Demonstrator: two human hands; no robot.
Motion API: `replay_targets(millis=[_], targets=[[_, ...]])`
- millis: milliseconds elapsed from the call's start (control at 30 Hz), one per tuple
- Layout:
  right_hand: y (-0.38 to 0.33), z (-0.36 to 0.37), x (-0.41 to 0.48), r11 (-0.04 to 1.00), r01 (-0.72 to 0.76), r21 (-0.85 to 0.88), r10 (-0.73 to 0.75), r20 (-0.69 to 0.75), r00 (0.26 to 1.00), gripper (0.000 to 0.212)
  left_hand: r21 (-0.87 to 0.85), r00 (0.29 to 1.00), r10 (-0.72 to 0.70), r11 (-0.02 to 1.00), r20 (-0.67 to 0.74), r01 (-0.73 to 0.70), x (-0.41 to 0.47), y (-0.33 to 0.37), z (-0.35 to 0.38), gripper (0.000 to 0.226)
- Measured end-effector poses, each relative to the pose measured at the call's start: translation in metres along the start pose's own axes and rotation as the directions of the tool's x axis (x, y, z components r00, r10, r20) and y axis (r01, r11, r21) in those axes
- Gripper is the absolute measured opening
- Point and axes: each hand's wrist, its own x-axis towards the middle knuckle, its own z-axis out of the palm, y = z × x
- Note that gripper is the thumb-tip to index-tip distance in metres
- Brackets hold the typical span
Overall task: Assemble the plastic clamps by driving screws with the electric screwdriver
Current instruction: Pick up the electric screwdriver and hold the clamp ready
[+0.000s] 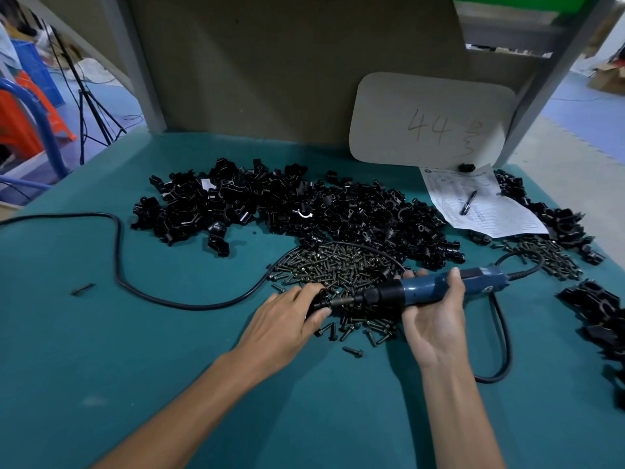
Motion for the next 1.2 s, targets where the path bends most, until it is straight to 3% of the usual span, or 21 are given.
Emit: replay_targets(millis=[100, 833, 1100, 1200], targets=[[-0.0012, 0.0068, -0.0046, 0.997, 0.060, -0.054, -0.060, 0.011, 0.998, 0.071, 0.009, 1.000, 0.000, 1.000, 0.008, 0.000, 0.0001, 0.0003, 0.0002, 0.048], [0.0026, 0.0041, -0.0004, 0.999, 0.024, -0.047, -0.022, 0.054, 0.998, 0.067, 0.022, 0.997, -0.037, 0.999, 0.070, 0.036, 0.0003, 0.0048, -0.0041, 0.052], [0.0013, 0.0037, 0.0008, 0.998, 0.060, -0.009, -0.058, 0.100, 0.993, 0.078, -0.099, 0.997, -0.014, 0.995, 0.073, 0.021, -0.0005, 0.0004, -0.0022, 0.043], [-0.0058, 0.0047, -0.0008, 0.999, 0.047, 0.020, -0.049, 0.157, 0.986, 0.072, -0.220, 0.993, -0.061, 0.972, 0.103, 0.083, -0.0016, -0.0026, -0.0032, 0.039]])
